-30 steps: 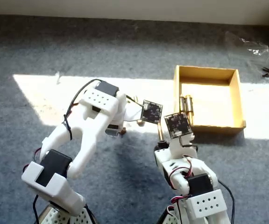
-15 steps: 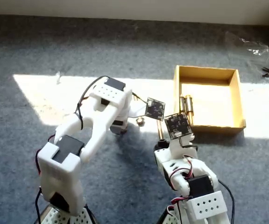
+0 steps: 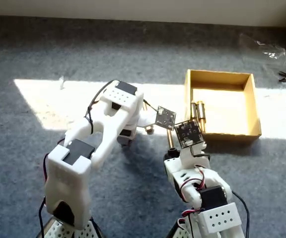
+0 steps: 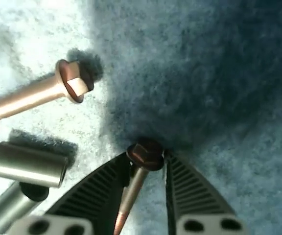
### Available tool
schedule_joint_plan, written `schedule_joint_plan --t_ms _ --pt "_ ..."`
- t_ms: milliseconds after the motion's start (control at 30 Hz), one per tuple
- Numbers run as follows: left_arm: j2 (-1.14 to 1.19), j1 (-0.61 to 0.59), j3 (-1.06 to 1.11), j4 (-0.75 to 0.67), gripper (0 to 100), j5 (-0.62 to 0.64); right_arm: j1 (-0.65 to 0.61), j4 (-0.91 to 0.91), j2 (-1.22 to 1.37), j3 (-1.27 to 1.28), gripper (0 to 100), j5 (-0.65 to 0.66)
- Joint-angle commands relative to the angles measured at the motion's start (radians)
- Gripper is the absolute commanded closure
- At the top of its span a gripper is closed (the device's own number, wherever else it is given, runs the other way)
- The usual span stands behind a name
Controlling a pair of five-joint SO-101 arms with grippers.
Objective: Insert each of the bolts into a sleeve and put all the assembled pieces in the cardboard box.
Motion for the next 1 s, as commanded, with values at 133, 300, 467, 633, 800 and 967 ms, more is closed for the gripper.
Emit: schedule_joint_plan --t_ms 133,300,467,633,800,967 --pt "-0.012 0.002 -0.054 0.025 93 -0.018 0.007 -0.027 -0.012 -0.008 99.5 0.014" --pt "-0.012 -0.001 -0.047 0.026 87 -0.068 0.007 -0.027 -0.012 -0.008 99.5 0.015" --pt "-0.012 -0.001 -0.047 0.026 86 -0.072 0.007 -0.027 -0.012 -0.008 99.5 0.015" --pt "-0.012 -0.022 -0.045 0.035 86 -0.140 0.007 -0.027 -0.012 -0.008 99.5 0.015" --pt "-0.012 -0.051 -0.048 0.054 87 -0.178 0.007 -0.027 -0.012 -0.008 99.5 0.015" --pt "-0.010 -0.054 -0.047 0.051 87 -0.215 0.007 -0.027 -0.012 -0.008 99.5 0.015"
